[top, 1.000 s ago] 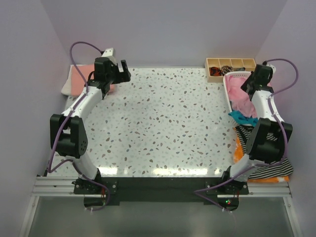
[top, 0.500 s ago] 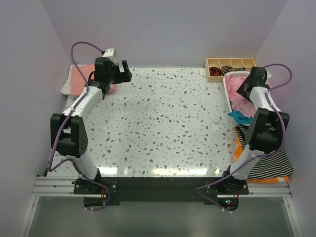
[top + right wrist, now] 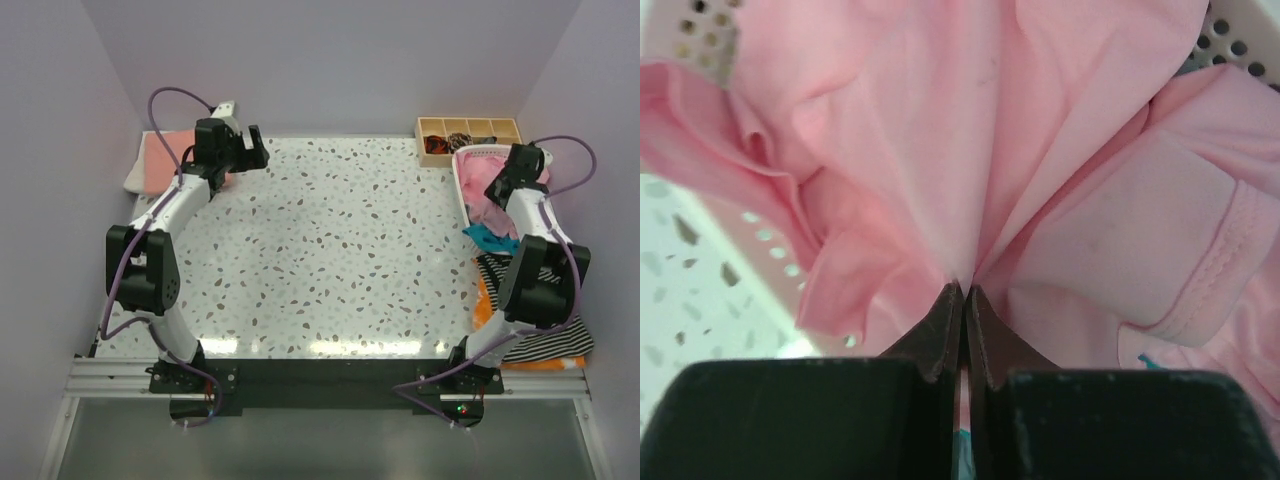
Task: Fold and stack the t-shirts
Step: Grab crumpled tshirt from bin with the right arm, then move the tshirt to the center of the board
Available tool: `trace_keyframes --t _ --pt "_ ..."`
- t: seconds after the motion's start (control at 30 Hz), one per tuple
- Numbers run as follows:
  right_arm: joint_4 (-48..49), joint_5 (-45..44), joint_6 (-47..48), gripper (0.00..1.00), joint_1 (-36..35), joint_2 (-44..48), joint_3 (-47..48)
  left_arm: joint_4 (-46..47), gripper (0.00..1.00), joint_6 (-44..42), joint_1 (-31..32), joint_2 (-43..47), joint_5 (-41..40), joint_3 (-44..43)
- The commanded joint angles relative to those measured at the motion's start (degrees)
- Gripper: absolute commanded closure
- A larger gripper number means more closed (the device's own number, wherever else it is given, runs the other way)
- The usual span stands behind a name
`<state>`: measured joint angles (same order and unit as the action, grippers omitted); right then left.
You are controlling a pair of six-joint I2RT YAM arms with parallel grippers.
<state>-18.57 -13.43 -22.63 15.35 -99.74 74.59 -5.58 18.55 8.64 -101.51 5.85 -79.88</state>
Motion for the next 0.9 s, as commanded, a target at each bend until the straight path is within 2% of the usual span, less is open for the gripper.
trace_keyframes --t 0.0,0.17,0.3,0.53,0.57,0.63,0.67,0.87 --pt "10.56 8.58 1.62 1.00 -2.07 11.56 -2.60 2.60 0.00 0.70 -0.03 0.00 1.71 -0.37" --pt "12.50 10.61 2.42 1.00 -4.72 18.87 -4.01 2.77 0.00 1.05 -0.03 0.00 3.03 -0.46" --pt "13.21 15.88 2.33 1.00 -5.07 23.62 -4.45 3.03 0.00 1.49 -0.03 -0.09 4.35 -0.19" --pt "14.18 38.10 2.15 1.00 -7.52 27.76 1.25 3.39 0.00 2.46 -0.03 0.61 4.88 0.68" --pt "13.65 43.17 2.33 1.00 -10.06 27.76 3.70 3.39 0.00 2.98 -0.03 0.79 4.79 0.77" --pt "12.07 45.15 2.59 1.00 -13.32 27.76 6.17 3.47 0.00 3.86 -0.03 1.67 4.00 1.56" --pt "11.45 48.20 2.94 1.00 -17.34 27.50 8.19 3.56 0.00 4.13 -0.03 2.11 3.56 1.91" --pt "10.83 52.71 -0.56 1.00 -28.34 26.36 12.51 4.27 0.00 5.53 0.06 7.46 1.72 6.66"
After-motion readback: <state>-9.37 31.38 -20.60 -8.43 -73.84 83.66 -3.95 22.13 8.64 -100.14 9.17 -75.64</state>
